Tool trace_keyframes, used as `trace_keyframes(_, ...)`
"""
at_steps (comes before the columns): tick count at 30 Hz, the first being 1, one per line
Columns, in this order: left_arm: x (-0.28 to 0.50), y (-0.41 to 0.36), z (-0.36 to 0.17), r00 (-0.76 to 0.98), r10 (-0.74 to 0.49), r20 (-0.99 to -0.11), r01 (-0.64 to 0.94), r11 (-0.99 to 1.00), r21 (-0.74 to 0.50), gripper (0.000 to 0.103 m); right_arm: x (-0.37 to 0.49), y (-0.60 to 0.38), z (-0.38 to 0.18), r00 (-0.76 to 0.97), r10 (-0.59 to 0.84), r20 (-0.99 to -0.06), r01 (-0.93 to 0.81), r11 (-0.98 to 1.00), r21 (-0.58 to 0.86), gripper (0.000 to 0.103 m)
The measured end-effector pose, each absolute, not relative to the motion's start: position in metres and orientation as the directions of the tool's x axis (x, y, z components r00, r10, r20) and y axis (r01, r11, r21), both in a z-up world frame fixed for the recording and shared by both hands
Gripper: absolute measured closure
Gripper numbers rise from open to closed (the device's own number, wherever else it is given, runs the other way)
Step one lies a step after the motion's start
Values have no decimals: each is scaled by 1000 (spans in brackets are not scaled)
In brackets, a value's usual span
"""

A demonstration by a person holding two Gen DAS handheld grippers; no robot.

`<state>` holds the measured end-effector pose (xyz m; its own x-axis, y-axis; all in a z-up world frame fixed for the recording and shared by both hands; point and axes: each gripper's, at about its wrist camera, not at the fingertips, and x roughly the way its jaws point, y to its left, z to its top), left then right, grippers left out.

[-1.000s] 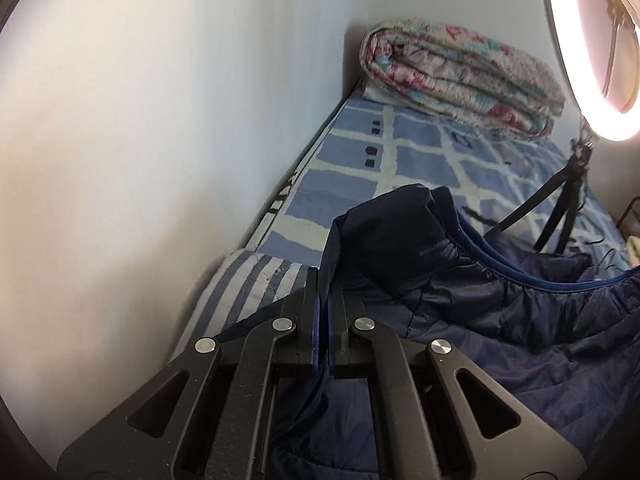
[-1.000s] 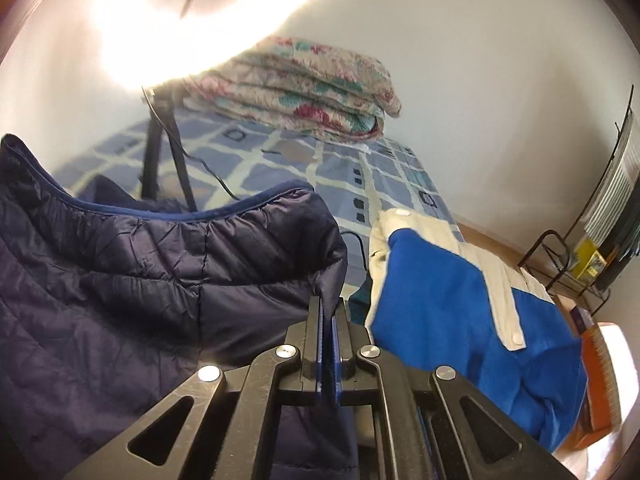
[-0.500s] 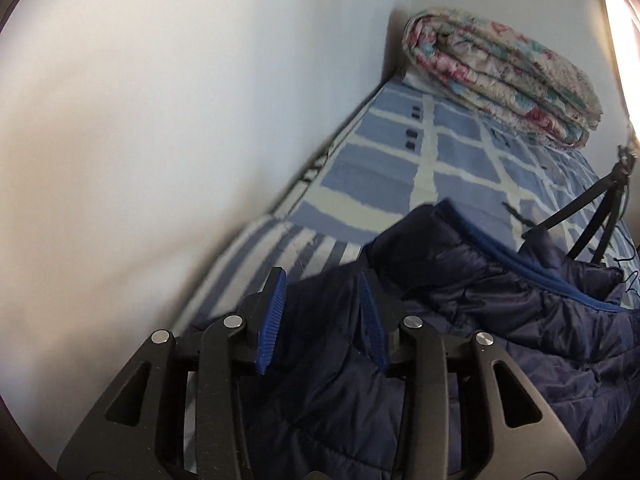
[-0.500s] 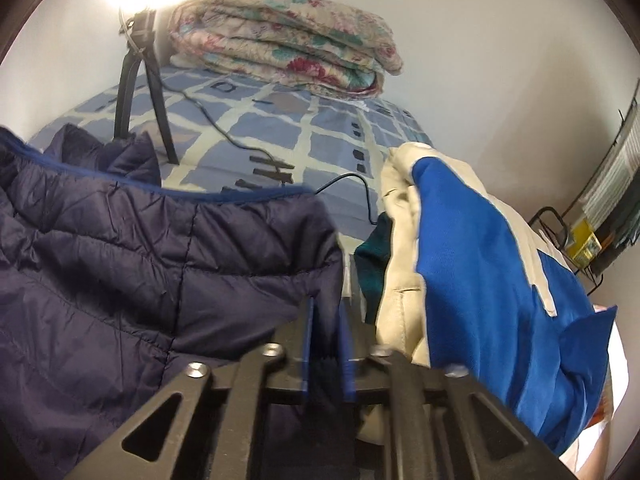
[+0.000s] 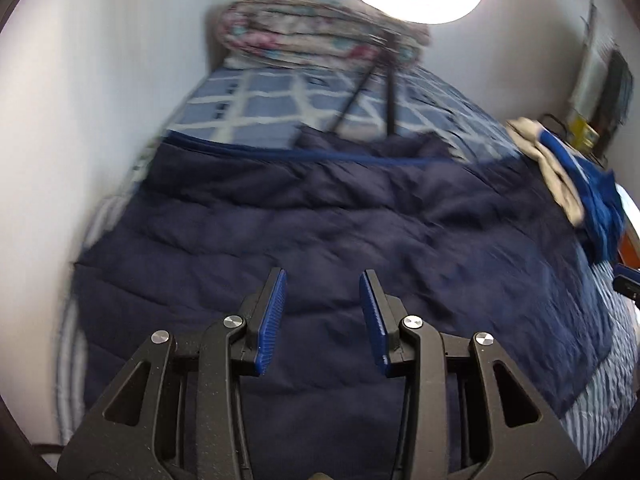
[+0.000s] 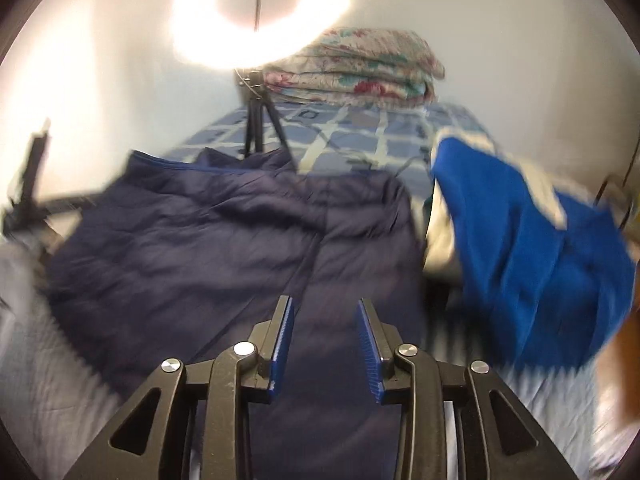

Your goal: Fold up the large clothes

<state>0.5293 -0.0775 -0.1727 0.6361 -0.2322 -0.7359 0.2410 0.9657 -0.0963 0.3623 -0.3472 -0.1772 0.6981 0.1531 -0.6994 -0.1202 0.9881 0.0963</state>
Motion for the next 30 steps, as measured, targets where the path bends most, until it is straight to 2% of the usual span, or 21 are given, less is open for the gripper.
trace_keyframes(5, 532, -126, -201, 584, -183, -791, 304, 953, 4, 64, 341, -335, -208, 654, 133, -744, -136, 989, 58, 70)
trace_keyframes(7, 538, -135, -223, 564, -118, -818, 301, 951, 70, 64, 341, -330, -222, 627, 133, -767, -141, 988, 56, 70)
trace_keyframes(10, 534, -144, -236, 589, -90, -803, 312, 942, 123, 64, 342, -331, -244, 594, 145, -791, -139, 987, 77, 70)
trace_keyframes(14, 529, -133, -223, 590, -108, -800, 276, 958, 74, 64, 333, -337, -240, 616, 142, -775, -121, 989, 85, 70)
trace_keyframes(16, 511, -124, -203, 632, -155, -759, 258, 966, 17, 64, 318, -350, -231, 642, 161, -750, -77, 986, 145, 62)
trace_keyframes(18, 493, -121, -188, 656, -192, -730, 265, 964, -15, 64, 303, -360, -226, 662, 166, -731, -27, 980, 197, 29)
trace_keyframes(19, 481, -121, -183, 665, -212, -716, 272, 962, -33, 64, 295, -367, -227, 669, 170, -724, 1, 973, 231, 26)
trace_keyframes(23, 446, -138, -178, 636, -295, -713, 342, 936, -81, 64, 276, -391, -241, 659, 201, -725, 126, 920, 370, 26)
trace_keyframes(27, 429, -162, -194, 636, -262, -726, 370, 929, -12, 64, 282, -399, -265, 607, 265, -749, 209, 856, 473, 25)
trace_keyframes(30, 436, -160, -211, 599, -278, -751, 352, 934, -65, 64, 287, -403, -271, 637, 298, -711, 233, 805, 546, 19)
